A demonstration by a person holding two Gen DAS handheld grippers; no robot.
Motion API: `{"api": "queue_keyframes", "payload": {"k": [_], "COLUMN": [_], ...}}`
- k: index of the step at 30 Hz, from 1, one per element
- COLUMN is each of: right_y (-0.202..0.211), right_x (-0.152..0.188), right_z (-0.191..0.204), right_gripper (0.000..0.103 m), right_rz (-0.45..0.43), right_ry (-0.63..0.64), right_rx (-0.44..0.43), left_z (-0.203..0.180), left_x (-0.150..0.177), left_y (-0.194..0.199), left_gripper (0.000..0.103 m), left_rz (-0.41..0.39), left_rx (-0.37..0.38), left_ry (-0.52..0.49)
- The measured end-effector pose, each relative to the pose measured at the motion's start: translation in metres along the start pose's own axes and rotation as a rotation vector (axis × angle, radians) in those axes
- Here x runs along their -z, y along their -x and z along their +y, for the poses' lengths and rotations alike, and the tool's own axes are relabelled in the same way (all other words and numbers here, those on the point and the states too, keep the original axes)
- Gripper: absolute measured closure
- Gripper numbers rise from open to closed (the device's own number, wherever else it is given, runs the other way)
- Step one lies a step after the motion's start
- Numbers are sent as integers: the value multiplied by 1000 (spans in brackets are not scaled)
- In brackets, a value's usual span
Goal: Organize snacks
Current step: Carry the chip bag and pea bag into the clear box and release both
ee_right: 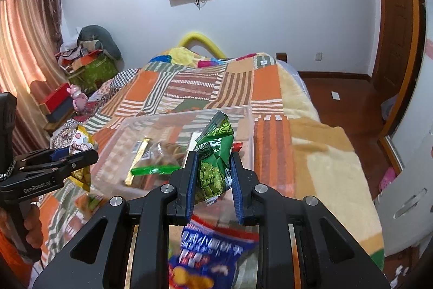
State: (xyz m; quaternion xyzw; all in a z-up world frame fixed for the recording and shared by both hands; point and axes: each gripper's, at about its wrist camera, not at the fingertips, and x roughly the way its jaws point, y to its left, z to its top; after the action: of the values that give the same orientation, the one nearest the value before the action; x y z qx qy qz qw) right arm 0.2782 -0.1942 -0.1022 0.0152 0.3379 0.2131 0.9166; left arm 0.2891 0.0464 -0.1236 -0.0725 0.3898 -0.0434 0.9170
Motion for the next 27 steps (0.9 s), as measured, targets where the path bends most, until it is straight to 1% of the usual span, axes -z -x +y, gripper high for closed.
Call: {"api": "queue_keyframes", "payload": {"k": [6,10,13,15,19,21,23,24,26,27], "right_y": [-26,-38,-41,-42,-39,-35,-25,-23,-11,-7], "right_x": [0,4,8,9,9,7,6,5,3,2], "right_z": [-1,2,0,-2,-6,-7,-8,-9,-9,-8], "right_gripper": [82,82,82,81,79,74,62,60,52,49], "right_rz": [57,92,107,114,119,119,104,98,76,67], "right_ry": [11,34,44,48,53,53,52,52,57,59], "right_rx": [-5,2,10,16,30,32,37,35,44,48], "left_z": [3,2,1,2,4,4,3,3,3,5], "left_x": [-7,-6,-4,-3,-3,-3,-4,-3,-2,-1], "left_y": [-30,-45,-51,-52,-47,-38,-27,-20,-6,2], "left_gripper": [56,56,56,54,48,46,45,43,39,37], "left_rz": [39,69,76,80,82,69,53,43,23,14], "left_rx": [-5,-16,-29,-32,-16,-9,-6,-5,-5,-9], "left_ry": [25,9,0,-1,10,8,1,-4,-19,-27]}}
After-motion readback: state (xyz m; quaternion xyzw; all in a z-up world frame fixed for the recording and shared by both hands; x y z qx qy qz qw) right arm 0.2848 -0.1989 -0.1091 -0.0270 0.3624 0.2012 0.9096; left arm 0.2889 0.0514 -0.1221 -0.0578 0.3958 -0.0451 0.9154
